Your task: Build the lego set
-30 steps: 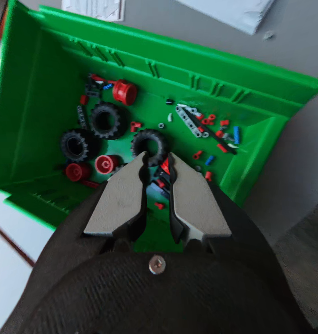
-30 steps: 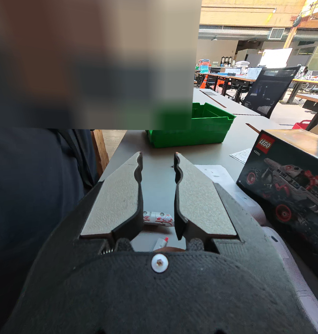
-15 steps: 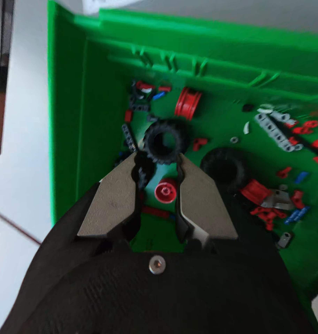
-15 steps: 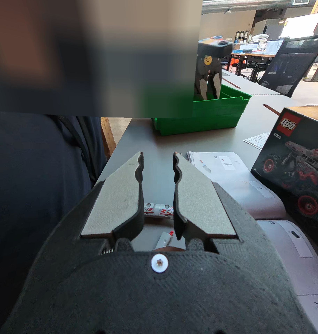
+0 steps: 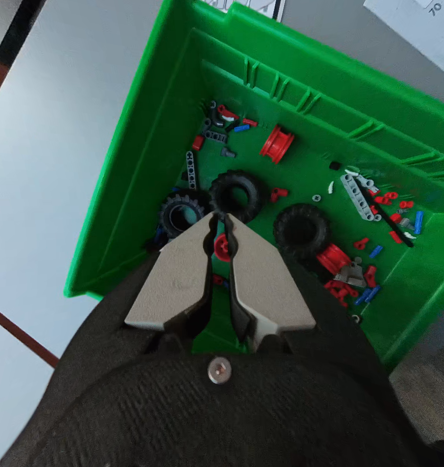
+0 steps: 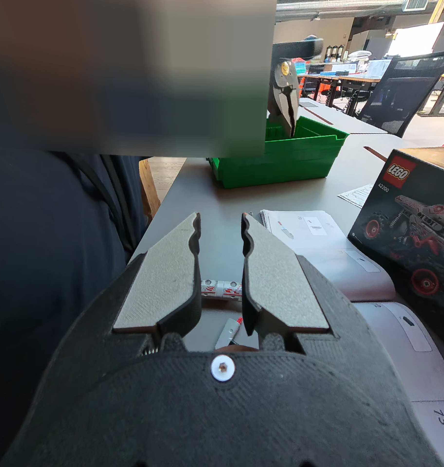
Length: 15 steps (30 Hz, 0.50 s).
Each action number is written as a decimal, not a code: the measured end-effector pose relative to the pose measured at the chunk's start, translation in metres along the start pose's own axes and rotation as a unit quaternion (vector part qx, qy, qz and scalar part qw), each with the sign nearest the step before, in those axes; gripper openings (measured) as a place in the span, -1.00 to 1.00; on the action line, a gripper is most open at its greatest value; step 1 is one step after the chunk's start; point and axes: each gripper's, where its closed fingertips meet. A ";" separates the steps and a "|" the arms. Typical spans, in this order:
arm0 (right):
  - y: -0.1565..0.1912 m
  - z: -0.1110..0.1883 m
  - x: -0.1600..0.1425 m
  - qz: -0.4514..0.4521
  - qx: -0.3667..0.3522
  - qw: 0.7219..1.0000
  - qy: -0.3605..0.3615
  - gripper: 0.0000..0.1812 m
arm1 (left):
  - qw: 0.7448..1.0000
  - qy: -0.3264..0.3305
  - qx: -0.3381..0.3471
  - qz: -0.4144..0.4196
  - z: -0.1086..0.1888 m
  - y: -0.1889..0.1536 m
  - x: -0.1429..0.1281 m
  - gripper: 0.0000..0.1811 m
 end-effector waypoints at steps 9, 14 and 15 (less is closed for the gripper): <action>-0.004 0.001 -0.010 -0.001 -0.013 1.000 0.016 -0.69 | 0.992 0.117 0.039 -0.011 -0.037 0.017 -0.027 -0.57; -0.004 0.000 -0.009 -0.006 -0.009 1.000 0.009 -0.69 | 0.993 0.108 -0.030 0.023 -0.050 0.009 -0.020 -0.52; -0.004 -0.001 -0.009 -0.006 -0.009 1.000 0.011 -0.69 | 0.990 0.133 -0.046 0.031 -0.054 0.007 -0.026 -0.49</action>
Point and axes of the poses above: each gripper's, where its closed fingertips meet, z back along the fingers, x out of its top, y = z × x across the jaws, and after that the axes turned 14 degrees about -z, right-handed
